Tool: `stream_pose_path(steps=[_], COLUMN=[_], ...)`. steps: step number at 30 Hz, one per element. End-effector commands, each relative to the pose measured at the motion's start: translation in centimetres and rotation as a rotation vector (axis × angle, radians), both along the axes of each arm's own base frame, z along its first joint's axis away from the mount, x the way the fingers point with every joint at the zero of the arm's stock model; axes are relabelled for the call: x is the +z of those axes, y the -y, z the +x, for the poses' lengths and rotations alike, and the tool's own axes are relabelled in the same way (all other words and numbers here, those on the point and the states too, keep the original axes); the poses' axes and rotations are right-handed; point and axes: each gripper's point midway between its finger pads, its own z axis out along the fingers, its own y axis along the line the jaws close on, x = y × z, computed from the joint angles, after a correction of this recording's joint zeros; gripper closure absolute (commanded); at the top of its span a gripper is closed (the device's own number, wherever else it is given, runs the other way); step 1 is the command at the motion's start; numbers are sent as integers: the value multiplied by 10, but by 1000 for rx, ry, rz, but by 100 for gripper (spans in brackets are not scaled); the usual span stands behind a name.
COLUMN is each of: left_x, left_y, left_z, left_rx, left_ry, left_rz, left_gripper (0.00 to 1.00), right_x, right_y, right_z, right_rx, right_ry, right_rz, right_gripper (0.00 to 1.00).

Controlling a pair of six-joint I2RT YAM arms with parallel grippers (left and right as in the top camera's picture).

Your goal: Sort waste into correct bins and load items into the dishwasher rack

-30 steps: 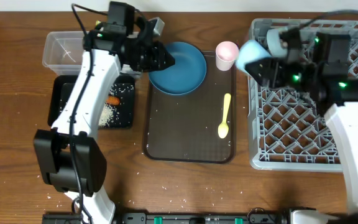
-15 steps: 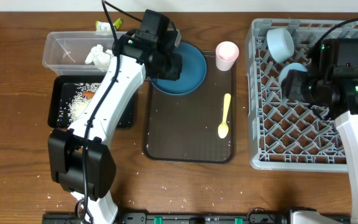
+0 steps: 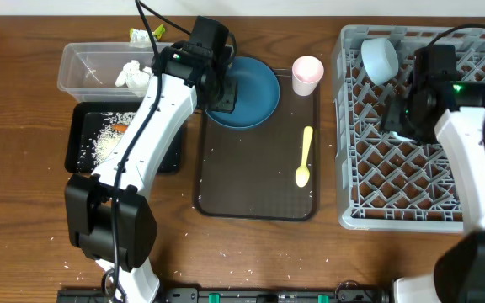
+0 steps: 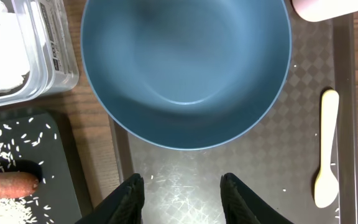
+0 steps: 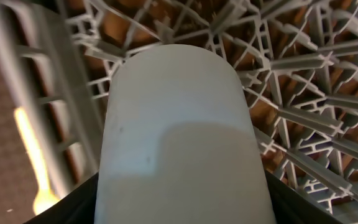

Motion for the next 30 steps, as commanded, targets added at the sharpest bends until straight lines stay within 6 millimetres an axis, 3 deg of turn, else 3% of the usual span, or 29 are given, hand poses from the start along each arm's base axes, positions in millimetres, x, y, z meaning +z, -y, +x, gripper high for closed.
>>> stream_pose_path(steps=[1, 9, 18, 25, 27, 30], left_x=[-7, -7, -7, -7, -7, -7], left_y=[-5, -5, -5, -6, -6, -6], left_z=[0, 0, 0, -1, -1, -1], left_rx=[5, 5, 5, 5, 5, 5], left_ry=[-11, -11, -12, -16, -16, -16], left_rz=[29, 29, 29, 30, 30, 30], left_gripper=[57, 56, 56, 56, 56, 56], right_x=[-5, -11, -15, -30, -34, -36], right_y=[13, 14, 2, 1, 2, 2], right_z=[6, 18, 12, 9, 9, 10], right_rx=[-49, -52, -18, -20, -20, -20], right_ry=[-7, 18, -15, -67, -78, -81], right_rz=[-11, 1, 61, 70, 70, 70], right_gripper=[53, 56, 57, 56, 47, 25])
